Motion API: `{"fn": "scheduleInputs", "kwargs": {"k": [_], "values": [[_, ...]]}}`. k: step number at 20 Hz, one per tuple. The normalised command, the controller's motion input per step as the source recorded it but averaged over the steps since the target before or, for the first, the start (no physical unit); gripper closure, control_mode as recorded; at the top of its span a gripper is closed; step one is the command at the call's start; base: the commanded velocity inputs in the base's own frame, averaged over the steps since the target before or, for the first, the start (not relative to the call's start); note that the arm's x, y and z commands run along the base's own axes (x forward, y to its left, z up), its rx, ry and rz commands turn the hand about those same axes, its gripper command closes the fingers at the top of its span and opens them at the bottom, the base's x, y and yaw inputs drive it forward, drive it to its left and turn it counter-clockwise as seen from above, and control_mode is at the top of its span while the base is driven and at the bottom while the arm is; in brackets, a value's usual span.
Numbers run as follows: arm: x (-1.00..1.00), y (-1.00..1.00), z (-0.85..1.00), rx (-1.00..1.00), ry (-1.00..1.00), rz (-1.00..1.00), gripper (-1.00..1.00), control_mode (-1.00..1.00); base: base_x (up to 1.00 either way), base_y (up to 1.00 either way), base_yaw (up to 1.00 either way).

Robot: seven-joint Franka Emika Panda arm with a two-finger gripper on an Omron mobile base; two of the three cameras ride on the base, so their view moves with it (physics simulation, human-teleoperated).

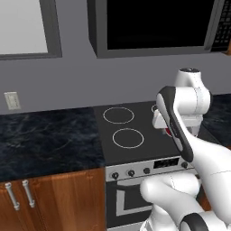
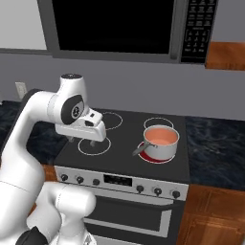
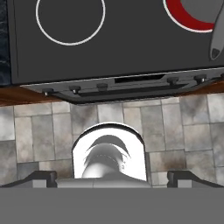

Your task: Wait until the marinara sauce is simmered to a deep red color and then turn off the stove.

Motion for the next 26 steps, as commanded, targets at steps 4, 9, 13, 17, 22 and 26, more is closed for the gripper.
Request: {"fn": "scheduleInputs", "kwargs": {"k": [4,9,13,17,22,26], "values": [[0.00,0.00,0.00,0.00,0.00,0.00,-1.00,1.00,0.37,-0.01,0.00],[0.00,0.00,0.00,0.00,0.00,0.00,-1.00,1.00,0.22,-0.01,0.00],[0.00,-0.03,0.00,0.00,0.00,0.00,-1.00,-1.00,0.03,0.00,0.00],[-0.01,-0.48,-0.01,0.01,-0.02,0.00,-1.00,-1.00,0.00,0.00,0.00],[-0.31,-0.97,-0.21,0.04,-0.20,0.07,-1.00,-1.00,0.00,0.00,0.00],[-0.55,-1.00,-0.33,0.02,-0.31,0.17,-1.00,-1.00,0.00,0.00,0.00]]}}
